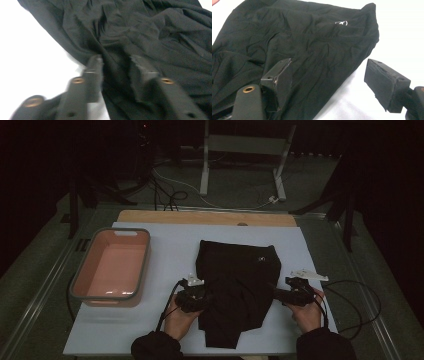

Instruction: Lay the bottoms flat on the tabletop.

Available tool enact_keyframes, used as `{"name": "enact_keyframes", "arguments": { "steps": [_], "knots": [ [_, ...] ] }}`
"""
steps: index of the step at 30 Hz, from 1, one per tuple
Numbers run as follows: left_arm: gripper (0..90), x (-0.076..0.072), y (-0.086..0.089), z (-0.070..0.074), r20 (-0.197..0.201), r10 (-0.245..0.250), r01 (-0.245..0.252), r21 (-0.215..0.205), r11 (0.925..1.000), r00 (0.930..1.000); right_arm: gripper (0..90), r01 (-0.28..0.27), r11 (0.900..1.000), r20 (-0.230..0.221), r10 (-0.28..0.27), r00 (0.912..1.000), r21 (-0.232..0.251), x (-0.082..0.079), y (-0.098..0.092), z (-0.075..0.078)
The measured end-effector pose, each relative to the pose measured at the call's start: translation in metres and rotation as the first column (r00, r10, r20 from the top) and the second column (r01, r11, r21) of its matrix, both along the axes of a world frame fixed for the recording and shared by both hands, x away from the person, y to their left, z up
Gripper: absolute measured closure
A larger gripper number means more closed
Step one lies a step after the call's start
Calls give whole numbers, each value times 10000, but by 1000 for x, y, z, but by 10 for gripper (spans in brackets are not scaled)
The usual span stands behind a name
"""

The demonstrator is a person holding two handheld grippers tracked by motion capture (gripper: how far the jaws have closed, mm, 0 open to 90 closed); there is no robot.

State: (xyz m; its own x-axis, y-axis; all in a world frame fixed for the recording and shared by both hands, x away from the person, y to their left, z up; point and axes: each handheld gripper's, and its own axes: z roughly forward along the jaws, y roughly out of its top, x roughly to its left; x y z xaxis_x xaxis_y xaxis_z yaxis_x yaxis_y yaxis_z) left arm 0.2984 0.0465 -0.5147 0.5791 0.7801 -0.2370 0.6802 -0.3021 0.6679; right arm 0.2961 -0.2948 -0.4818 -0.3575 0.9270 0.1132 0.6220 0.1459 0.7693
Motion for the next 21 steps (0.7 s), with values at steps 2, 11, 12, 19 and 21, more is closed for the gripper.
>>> {"name": "enact_keyframes", "arguments": {
  "steps": [2,11,12,19,21],
  "knots": [
    [796,2,-1,2,52,-5,6,-31,10000,10000,231,-1,10000,-13,1,10000,-4,0,0,0],
    [900,12,2,17,528,52,-41,-196,9998,9986,235,-5,10000,-5,5,10000,22,0,0,0],
    [900,14,3,19,611,134,-121,-210,9997,9980,235,-12,10000,-3,12,10000,11,0,0,0],
    [900,34,19,37,1044,1091,-1023,-687,9924,9885,236,-15,10000,-3,15,10000,3,0,0,0],
    [900,40,23,41,1114,1435,-1346,-836,9874,9834,236,-7,10000,-5,7,10000,24,0,0,0]
  ]
}}
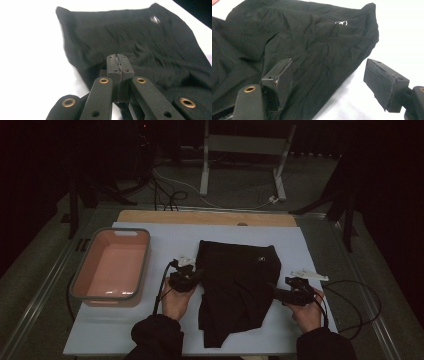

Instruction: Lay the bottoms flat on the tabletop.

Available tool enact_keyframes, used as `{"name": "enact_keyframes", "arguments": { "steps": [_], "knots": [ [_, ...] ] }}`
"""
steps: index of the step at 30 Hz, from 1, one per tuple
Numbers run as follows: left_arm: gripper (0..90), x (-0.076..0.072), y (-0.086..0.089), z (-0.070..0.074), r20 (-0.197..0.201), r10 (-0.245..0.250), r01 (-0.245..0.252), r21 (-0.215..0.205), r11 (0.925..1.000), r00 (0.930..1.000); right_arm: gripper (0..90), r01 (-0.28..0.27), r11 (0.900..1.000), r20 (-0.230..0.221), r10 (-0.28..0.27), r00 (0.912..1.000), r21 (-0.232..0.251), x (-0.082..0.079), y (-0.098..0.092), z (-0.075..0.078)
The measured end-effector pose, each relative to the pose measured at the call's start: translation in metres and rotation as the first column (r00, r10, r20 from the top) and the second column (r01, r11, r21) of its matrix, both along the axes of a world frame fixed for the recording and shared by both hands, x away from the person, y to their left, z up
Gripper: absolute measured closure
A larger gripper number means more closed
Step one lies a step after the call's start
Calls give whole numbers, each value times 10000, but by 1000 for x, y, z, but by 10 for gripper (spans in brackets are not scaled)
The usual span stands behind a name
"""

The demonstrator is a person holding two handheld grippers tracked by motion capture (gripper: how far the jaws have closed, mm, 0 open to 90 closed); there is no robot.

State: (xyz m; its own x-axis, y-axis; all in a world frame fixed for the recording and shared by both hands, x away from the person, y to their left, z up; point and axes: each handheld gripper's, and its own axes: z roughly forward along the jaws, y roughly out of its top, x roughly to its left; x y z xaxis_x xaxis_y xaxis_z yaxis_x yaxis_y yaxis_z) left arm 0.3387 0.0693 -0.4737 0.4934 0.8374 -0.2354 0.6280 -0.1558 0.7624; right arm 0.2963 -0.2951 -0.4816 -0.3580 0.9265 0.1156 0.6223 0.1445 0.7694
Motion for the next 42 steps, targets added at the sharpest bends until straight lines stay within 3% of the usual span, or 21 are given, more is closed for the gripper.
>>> {"name": "enact_keyframes", "arguments": {
  "steps": [3,5,7,10,15,24,29,32,35,40,42],
  "knots": [
    [900,7,3,0,-112,153,-153,-46,9999,9998,236,-11,10000,6,11,10000,-4,0,0,0],
    [888,8,2,-3,-234,-12,9,-156,9999,9997,237,-9,10000,12,9,10000,7,0,0,0],
    [741,6,1,-6,-227,-229,224,-220,9995,9995,236,-24,10000,15,24,10000,12,0,-1,0],
    [579,0,1,-8,-228,-153,145,-358,9993,9996,236,-15,10000,7,15,10000,30,0,0,1],
    [444,-13,0,-9,-213,-244,240,-187,9995,9995,236,-47,10000,25,47,10000,30,-1,1,1],
    [397,-42,-3,-20,-576,-645,627,-319,9975,9963,236,-58,10000,48,58,10000,13,-1,2,1],
    [356,-51,-8,-28,-760,-586,588,1,9983,9954,236,-56,10000,55,56,10000,26,-1,2,1],
    [270,-54,-8,-32,-903,-178,191,133,9997,9958,236,-36,10000,59,36,10000,4,-1,1,1],
    [233,-54,-8,-36,-1027,-185,199,121,9997,9945,236,-55,9999,119,57,9999,-126,-2,3,1],
    [237,-50,-14,-41,-1233,-371,406,258,9988,9917,237,-51,9999,123,53,9999,-158,-1,3,1],
    [295,-48,-17,-42,-1398,-536,568,192,9982,9887,237,-44,9999,135,46,9999,-130,-2,2,2]
  ]
}}
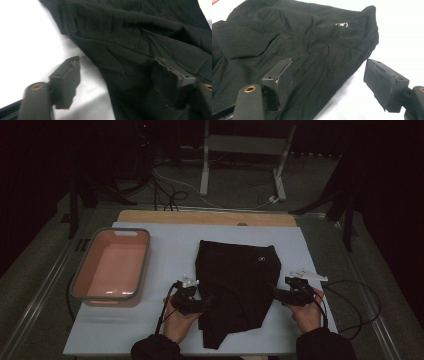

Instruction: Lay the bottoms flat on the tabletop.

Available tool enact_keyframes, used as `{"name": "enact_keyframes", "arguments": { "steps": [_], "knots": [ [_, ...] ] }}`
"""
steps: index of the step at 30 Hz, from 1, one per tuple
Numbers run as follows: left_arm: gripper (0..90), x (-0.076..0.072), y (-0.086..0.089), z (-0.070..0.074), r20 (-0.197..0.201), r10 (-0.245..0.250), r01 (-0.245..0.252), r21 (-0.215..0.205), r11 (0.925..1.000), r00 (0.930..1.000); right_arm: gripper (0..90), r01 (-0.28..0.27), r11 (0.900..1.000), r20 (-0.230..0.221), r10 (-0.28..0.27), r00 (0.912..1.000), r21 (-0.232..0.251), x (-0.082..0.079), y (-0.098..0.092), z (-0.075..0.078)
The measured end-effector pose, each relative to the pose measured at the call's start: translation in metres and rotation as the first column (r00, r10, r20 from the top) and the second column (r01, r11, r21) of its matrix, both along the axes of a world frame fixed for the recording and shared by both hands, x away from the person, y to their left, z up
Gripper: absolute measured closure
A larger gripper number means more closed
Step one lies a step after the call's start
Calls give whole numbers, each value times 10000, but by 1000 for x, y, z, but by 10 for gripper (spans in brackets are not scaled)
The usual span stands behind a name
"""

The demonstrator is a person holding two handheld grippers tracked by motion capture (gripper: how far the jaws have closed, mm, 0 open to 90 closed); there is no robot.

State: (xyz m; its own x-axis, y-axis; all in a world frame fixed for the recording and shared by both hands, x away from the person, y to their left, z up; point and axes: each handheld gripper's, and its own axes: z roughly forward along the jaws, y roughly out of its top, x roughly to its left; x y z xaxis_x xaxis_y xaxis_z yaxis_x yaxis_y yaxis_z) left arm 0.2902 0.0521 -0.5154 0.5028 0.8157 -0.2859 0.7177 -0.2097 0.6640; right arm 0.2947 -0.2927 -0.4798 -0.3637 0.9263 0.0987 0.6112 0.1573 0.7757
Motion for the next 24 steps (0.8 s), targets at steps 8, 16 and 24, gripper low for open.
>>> {"name": "enact_keyframes", "arguments": {
  "steps": [8,16,24],
  "knots": [
    [888,2,-8,9,170,-992,991,37,9951,9949,241,32,10000,70,-31,10000,-50,0,-1,1],
    [894,18,9,33,904,-200,234,-360,9991,9957,243,38,10000,119,-37,9999,-58,0,-1,1],
    [894,41,23,51,1580,731,-665,-471,9967,9847,244,34,10000,119,-33,9999,-59,0,-1,1]
  ]
}}
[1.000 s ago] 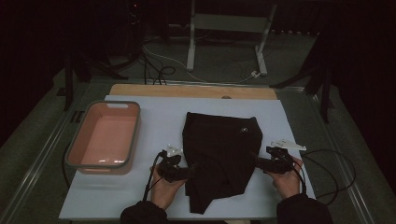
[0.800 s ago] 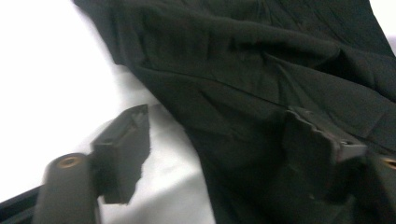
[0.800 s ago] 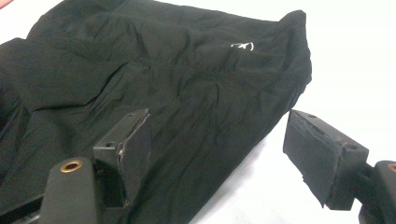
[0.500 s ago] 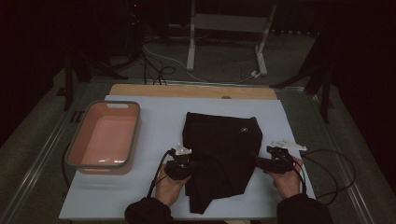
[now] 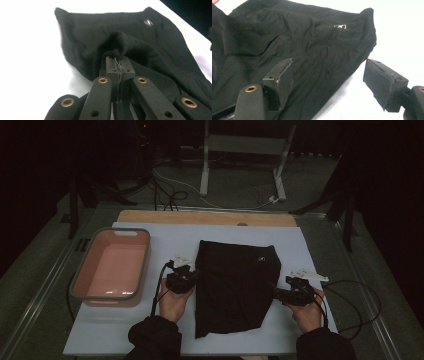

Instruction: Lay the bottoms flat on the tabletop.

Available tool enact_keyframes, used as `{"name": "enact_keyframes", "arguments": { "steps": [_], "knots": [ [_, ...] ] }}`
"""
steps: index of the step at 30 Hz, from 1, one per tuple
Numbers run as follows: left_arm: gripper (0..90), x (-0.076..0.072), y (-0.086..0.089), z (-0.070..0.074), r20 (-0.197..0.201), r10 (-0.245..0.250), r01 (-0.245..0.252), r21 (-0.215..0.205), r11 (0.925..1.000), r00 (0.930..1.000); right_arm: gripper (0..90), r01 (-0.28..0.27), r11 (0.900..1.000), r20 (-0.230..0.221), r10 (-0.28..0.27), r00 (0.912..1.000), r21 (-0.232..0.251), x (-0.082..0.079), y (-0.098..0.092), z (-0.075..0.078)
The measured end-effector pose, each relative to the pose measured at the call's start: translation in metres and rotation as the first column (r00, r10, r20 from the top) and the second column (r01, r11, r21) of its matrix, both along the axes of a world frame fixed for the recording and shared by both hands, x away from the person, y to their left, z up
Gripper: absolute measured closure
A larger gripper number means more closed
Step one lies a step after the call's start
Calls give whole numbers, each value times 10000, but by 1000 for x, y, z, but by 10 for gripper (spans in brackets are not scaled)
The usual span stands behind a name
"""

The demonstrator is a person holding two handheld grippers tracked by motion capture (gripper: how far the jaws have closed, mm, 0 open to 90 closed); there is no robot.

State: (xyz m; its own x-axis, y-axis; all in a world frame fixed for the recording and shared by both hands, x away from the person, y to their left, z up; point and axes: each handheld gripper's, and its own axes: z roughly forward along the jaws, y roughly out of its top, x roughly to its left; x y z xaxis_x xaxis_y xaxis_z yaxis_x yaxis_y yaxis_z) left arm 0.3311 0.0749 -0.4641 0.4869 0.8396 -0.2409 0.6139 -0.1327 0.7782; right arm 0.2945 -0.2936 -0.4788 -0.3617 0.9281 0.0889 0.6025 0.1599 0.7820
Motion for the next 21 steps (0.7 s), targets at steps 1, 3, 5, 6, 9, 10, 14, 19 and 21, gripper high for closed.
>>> {"name": "enact_keyframes", "arguments": {
  "steps": [1,3,5,6,9,10,14,19,21],
  "knots": [
    [894,2,1,0,38,105,-105,48,9999,9999,244,-5,10000,-3,5,10000,-4,0,0,0],
    [891,7,2,-2,-22,246,-246,7,9997,9997,244,-13,10000,2,13,10000,-14,0,0,0],
    [844,8,2,-4,-106,206,-206,14,9998,9997,244,-21,10000,3,21,10000,-17,0,0,0],
    [844,6,1,-10,-214,99,-98,47,9999,9997,244,-25,10000,10,25,10000,-18,0,0,0],
    [553,-1,0,-15,-266,-68,71,112,9999,9996,244,-19,10000,2,19,10000,-2,0,-1,0],
    [515,-3,1,-16,-284,-78,80,85,9999,9996,244,-25,10000,8,25,10000,-4,0,0,0],
    [445,-13,5,-21,-445,-112,117,104,9999,9989,244,-49,10000,16,49,10000,8,0,0,0],
    [435,-27,6,-32,-805,-236,263,328,9991,9965,244,-54,10000,20,54,10000,8,0,0,0],
    [436,-33,6,-39,-1002,-341,374,313,9988,9944,244,-75,10000,10,75,10000,19,-1,1,0]
  ]
}}
